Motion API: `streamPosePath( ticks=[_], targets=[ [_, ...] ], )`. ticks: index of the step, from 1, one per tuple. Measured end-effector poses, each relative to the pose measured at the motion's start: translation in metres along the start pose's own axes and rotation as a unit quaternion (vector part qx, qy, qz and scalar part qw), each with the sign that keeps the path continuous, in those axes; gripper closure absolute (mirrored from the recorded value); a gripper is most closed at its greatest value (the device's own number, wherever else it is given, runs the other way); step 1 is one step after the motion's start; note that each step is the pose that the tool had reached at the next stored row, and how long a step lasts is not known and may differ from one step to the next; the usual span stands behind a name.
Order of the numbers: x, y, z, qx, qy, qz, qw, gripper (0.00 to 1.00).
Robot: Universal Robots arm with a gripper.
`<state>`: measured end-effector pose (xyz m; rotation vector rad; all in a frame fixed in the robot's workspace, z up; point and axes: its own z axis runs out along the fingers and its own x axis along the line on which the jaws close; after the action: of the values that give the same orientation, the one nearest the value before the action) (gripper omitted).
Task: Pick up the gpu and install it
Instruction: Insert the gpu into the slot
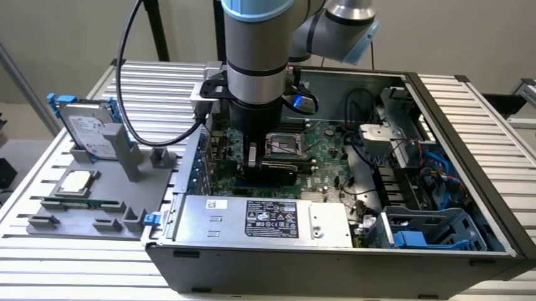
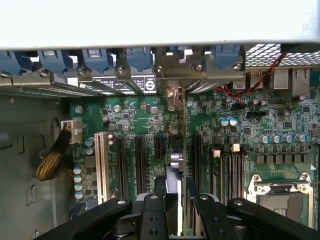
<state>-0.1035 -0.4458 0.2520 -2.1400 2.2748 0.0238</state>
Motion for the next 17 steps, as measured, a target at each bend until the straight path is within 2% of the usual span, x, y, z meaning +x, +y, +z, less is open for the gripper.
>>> streamPosePath(
  ticks=[17],
  targets=[
    [-0.0018, 0.0001, -0.0002, -0.0002, 0.0001, 0.0, 1.0, 1.0]
  ],
)
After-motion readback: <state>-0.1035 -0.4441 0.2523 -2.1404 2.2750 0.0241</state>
